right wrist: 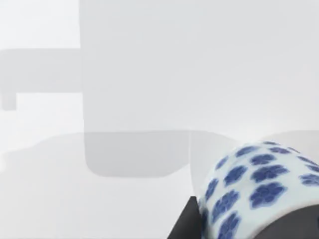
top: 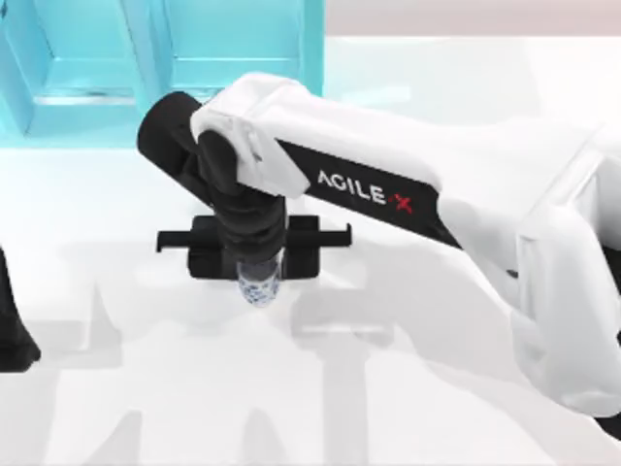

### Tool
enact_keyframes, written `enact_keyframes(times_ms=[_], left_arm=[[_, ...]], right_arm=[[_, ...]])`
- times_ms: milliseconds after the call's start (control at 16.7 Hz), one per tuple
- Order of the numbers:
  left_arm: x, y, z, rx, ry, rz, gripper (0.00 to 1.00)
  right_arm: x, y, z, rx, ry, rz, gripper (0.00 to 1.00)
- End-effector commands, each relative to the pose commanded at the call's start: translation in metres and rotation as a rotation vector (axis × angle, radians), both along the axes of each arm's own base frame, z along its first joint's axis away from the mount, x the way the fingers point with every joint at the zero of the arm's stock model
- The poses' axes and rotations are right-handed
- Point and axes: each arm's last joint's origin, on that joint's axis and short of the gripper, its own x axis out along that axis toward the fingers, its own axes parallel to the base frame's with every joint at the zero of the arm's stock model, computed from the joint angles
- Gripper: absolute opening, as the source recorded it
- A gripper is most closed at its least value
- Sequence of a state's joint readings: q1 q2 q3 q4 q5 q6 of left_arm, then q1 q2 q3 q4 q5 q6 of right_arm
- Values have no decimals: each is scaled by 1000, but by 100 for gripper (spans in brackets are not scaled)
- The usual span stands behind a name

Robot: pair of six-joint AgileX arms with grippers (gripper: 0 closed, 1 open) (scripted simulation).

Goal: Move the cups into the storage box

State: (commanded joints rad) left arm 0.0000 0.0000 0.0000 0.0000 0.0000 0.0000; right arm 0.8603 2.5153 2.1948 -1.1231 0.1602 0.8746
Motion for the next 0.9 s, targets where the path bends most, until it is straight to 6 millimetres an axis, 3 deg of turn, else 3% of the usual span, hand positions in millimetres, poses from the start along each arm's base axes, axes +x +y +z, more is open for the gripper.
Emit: enact_keyframes(times_ms=[120,660,780,900], left_arm=[[0,0,0,0,0,0,100],[0,0,0,0,0,0,100],[0,0,0,0,0,0,100],[0,0,0,0,0,0,100]], right_arm=[[0,0,0,0,0,0,0],[-2,0,1,-1,1,3,0],[0,-9,9,-12,6,7,0],[2,-26,32,-3,1,9,0]])
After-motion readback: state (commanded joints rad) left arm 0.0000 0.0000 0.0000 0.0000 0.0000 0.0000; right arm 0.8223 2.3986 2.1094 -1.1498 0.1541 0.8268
